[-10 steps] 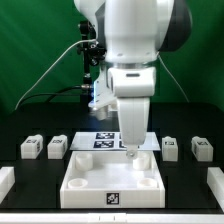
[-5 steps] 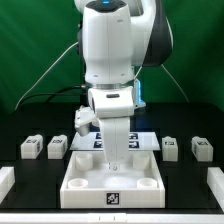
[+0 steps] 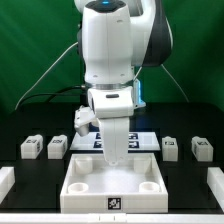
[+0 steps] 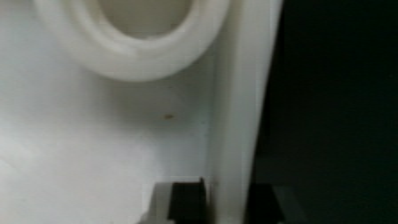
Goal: Assemble one leg
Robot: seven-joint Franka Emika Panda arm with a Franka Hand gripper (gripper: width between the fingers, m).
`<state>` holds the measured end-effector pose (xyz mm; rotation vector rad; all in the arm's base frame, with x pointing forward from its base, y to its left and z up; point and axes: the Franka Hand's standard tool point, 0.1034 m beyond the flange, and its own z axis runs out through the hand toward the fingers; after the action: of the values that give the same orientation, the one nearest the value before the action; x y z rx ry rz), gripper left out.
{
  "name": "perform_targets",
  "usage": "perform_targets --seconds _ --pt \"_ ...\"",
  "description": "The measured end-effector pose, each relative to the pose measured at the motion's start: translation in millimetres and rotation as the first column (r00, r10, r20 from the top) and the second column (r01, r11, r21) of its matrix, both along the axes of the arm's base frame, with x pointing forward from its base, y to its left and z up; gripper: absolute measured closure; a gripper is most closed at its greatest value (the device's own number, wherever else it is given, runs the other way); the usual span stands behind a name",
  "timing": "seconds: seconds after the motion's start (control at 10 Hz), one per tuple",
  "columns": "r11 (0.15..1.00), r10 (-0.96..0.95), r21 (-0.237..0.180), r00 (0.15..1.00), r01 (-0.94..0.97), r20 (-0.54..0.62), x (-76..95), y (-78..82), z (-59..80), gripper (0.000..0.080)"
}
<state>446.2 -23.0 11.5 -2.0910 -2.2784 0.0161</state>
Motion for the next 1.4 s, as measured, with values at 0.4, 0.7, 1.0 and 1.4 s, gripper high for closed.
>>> perform_targets --seconds 0.4,0.7,1.0,1.4 --pt "1.000 -0.001 0.000 1.000 0.001 0.005 1.1 -0.4 0.5 0.0739" --pt "1.000 -0.001 0.000 1.000 0.001 0.005 1.1 -0.4 0.5 0.0739" --pt "0.999 -0.034 0.005 0.999 0.034 0.013 25.1 33.5 9.8 0.0739" --pt "0.994 -0.106 0.008 0.991 0.107 -0.084 50.2 84.8 3.5 0.0737"
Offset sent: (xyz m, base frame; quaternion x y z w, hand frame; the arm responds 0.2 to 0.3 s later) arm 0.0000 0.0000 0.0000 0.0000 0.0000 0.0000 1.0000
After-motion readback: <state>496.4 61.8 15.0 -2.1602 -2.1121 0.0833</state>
